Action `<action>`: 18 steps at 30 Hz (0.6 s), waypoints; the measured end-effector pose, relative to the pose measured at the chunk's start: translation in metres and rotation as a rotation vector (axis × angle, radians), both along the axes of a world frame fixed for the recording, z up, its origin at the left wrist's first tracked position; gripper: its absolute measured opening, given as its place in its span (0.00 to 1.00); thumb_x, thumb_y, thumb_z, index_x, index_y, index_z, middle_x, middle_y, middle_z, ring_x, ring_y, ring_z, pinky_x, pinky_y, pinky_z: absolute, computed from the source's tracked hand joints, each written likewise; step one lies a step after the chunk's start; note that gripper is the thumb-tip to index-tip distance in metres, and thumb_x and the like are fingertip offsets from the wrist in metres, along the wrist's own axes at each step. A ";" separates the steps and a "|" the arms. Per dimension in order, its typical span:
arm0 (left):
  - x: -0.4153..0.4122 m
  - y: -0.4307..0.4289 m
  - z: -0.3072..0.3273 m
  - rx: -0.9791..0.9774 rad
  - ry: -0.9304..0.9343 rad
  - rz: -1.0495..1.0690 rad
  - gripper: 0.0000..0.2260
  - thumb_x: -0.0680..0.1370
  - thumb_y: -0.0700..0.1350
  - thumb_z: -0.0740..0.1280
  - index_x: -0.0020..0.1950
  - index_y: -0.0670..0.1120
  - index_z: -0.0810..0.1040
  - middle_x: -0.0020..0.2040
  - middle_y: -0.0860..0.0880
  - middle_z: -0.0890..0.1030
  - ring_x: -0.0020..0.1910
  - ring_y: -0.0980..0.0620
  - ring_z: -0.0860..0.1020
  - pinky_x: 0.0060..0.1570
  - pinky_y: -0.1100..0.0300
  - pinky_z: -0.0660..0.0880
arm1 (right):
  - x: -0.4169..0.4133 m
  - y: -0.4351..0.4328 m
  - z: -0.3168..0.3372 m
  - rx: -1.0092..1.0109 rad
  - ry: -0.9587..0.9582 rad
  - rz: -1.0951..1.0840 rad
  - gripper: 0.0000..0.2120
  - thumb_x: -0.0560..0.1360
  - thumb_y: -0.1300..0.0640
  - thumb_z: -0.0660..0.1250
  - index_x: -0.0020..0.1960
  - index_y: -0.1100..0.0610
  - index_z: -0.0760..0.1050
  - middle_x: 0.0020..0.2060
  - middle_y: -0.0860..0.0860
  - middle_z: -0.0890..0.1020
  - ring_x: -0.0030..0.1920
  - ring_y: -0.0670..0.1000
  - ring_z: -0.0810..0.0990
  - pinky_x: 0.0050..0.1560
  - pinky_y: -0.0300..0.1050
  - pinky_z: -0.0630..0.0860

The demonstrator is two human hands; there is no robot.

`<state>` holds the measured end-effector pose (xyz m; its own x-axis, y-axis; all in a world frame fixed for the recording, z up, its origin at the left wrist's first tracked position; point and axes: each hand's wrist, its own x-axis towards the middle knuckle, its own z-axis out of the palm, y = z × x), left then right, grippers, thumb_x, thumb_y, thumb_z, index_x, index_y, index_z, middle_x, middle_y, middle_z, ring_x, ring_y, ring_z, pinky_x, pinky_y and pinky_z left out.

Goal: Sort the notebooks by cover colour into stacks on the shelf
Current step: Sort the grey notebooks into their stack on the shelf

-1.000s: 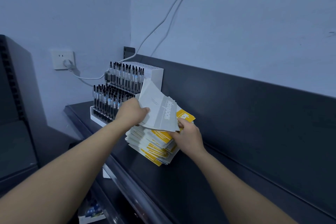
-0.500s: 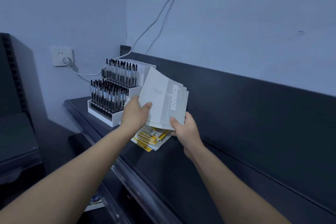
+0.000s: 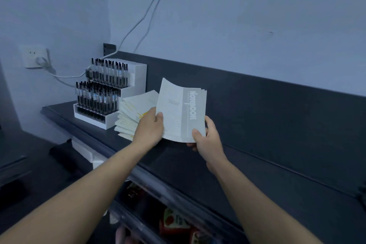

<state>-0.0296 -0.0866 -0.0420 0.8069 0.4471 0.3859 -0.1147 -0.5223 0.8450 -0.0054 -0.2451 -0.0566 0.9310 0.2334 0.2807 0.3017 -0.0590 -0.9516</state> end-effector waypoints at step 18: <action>-0.086 -0.164 -0.030 -0.033 0.056 -0.411 0.12 0.81 0.41 0.53 0.58 0.44 0.74 0.51 0.49 0.79 0.50 0.49 0.76 0.48 0.53 0.74 | -0.128 -0.173 -0.026 -0.153 -0.042 -0.388 0.22 0.79 0.65 0.59 0.70 0.49 0.64 0.58 0.40 0.77 0.59 0.42 0.76 0.61 0.38 0.71</action>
